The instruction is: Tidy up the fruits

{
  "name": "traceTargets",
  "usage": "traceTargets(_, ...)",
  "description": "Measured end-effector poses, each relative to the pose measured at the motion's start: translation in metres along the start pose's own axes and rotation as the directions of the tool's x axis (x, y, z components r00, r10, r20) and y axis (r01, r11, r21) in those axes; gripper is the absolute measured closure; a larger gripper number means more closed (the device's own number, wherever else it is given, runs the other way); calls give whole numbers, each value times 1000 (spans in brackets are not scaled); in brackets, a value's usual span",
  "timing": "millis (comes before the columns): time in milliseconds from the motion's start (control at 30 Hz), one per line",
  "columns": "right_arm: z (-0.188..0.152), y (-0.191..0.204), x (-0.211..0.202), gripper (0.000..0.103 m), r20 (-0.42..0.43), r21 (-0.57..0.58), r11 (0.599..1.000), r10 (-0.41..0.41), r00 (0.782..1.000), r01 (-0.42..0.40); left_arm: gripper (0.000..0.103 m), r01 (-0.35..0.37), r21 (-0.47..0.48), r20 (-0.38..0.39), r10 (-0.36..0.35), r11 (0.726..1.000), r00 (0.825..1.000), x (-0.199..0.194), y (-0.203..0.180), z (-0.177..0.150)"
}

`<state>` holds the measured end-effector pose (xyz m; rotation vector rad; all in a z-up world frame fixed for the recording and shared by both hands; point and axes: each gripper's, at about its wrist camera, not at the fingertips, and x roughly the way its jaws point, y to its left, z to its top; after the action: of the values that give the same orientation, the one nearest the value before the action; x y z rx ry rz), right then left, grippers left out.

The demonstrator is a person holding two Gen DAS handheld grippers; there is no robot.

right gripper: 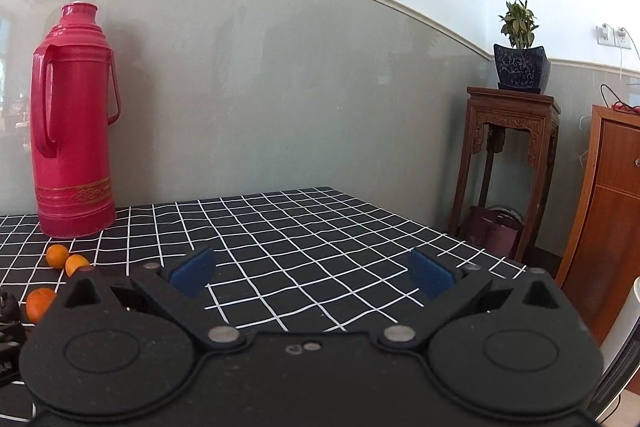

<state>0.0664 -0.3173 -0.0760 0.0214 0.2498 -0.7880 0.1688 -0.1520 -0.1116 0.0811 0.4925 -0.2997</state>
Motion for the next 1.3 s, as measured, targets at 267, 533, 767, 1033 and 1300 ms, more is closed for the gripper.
traceTargets(267,-1,3,-3,6,12,-14,1000,-11,1000,11,41,40,12,-54,-39,999,998,16,-11,-3)
traceTargets(533,0,0,-2,6,6,2,1000,-26,1000,26,63,46,7,-81,-45,999,996,22,-12,-4)
traceTargets(767,-1,5,-3,6,-4,-1,1000,5,1000,-5,63,38,-1,-75,-38,999,996,20,-9,-4)
traceTargets(1033,-2,13,-6,6,-13,-13,999,36,999,-36,63,-5,-19,-32,4,1000,999,7,9,3)
traceTargets(1300,-5,30,-11,6,-40,-27,994,101,994,-102,63,-105,-53,20,106,993,994,-13,45,12)
